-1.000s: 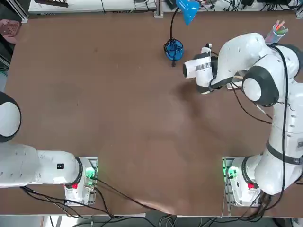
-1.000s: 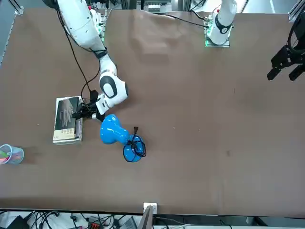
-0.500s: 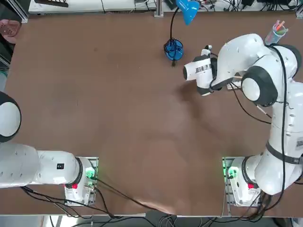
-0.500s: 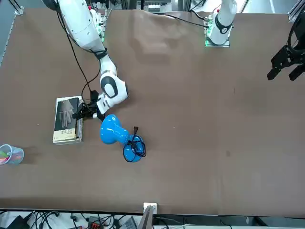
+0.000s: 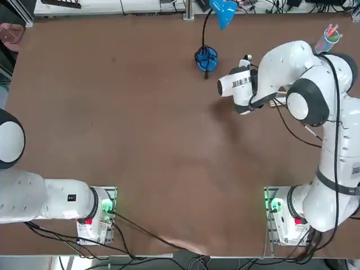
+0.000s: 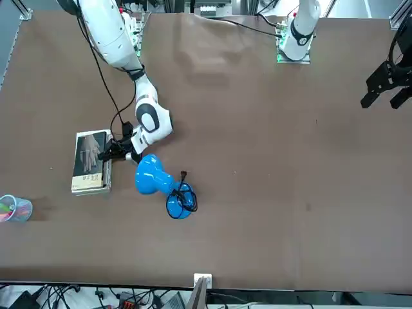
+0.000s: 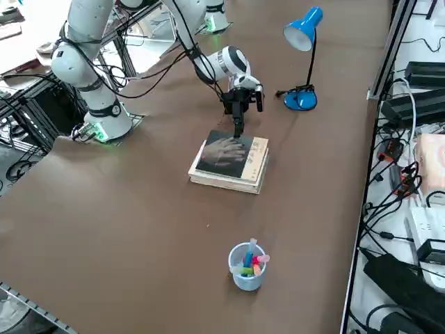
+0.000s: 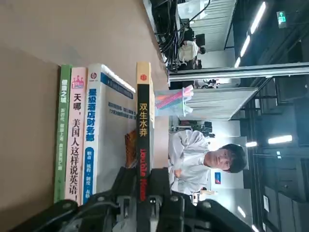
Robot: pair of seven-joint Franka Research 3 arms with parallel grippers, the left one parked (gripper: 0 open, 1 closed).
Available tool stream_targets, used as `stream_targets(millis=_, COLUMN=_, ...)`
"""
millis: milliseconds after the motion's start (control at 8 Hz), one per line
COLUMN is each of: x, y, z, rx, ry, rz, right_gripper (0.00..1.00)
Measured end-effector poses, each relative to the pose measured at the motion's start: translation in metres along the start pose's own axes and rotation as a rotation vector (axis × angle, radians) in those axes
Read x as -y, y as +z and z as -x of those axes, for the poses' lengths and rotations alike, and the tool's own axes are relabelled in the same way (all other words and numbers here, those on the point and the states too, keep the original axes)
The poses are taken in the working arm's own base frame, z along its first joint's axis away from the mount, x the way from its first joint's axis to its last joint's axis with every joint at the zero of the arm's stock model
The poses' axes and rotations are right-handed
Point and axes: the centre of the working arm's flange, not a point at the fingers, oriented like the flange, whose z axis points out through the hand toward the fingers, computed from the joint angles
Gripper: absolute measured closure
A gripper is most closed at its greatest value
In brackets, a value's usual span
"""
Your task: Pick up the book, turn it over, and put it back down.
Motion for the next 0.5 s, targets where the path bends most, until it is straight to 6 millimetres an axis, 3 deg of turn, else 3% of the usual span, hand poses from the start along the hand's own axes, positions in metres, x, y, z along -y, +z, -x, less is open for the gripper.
stream_targets(millis=500, x=0.0022, y=0.0011, z=0.0037, rx=0.001, ry=-0.005, rz=0.002, right_gripper=0.90)
